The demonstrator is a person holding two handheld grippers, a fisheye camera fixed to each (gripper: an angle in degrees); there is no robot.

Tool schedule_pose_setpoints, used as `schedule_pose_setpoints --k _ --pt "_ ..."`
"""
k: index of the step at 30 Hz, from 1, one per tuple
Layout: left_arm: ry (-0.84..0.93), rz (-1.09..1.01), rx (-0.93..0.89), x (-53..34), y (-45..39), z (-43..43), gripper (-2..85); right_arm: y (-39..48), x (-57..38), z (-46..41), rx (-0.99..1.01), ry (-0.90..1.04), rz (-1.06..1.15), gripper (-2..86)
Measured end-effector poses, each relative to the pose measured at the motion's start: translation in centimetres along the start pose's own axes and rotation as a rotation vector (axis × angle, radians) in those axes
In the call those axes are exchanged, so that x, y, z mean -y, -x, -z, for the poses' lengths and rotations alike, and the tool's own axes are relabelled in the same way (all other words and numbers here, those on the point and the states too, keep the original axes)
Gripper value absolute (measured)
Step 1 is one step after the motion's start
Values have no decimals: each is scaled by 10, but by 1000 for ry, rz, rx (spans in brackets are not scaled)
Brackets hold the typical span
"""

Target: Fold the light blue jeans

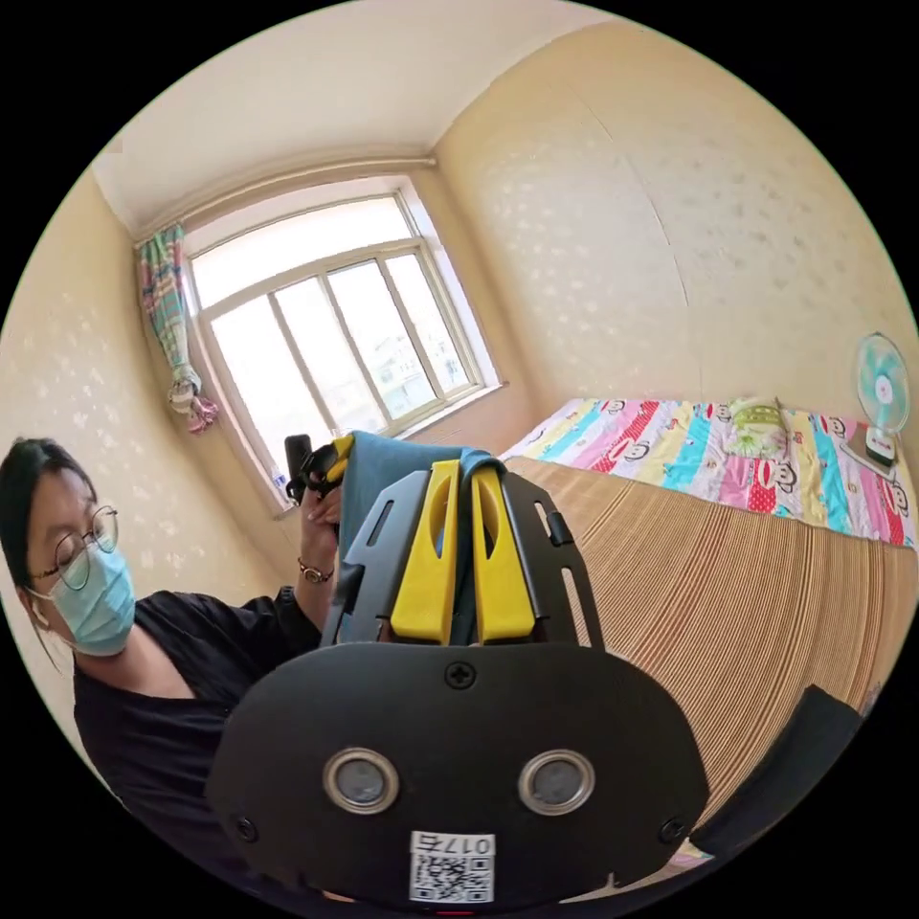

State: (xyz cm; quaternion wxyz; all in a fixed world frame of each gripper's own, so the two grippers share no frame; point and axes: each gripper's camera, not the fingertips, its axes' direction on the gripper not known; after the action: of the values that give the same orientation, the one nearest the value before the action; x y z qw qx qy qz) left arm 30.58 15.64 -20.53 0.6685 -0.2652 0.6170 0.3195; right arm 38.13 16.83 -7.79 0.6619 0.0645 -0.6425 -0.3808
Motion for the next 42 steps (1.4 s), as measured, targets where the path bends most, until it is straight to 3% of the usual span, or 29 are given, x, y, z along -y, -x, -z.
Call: schedule_pose_setpoints --k 5,10,15,20,24,26,28,32,37,42 --pt "249 72 182 3 134 -108 2 -146 38 -124 -261 208 -189 14" --pt "393 262 181 -55 233 -152 3 -219 25 -179 -313 280 -289 13" --pt "425 356 88 -159 246 -133 5 -219 -70 -153 -131 267 -250 15" --pt "523 403 38 -272 197 -102 11 -188 -222 -97 75 277 -338 24" --pt "612 473 46 -324 180 -96 33 -179 -295 -70 31 318 -471 37" --pt "604 548 42 -353 191 -87 94 -195 -329 -60 -48 385 -634 55" --pt "571 659 32 -370 208 -76 154 -205 -341 -44 -72 387 -721 77" --pt "472 789 101 -387 243 -54 179 -222 -341 -4 -36 282 -878 95" --pt "540 843 48 -395 283 -80 184 -239 -332 2 96 310 -988 105" --pt "498 964 -27 -402 316 -96 145 -243 -316 -3 190 350 -1025 126"
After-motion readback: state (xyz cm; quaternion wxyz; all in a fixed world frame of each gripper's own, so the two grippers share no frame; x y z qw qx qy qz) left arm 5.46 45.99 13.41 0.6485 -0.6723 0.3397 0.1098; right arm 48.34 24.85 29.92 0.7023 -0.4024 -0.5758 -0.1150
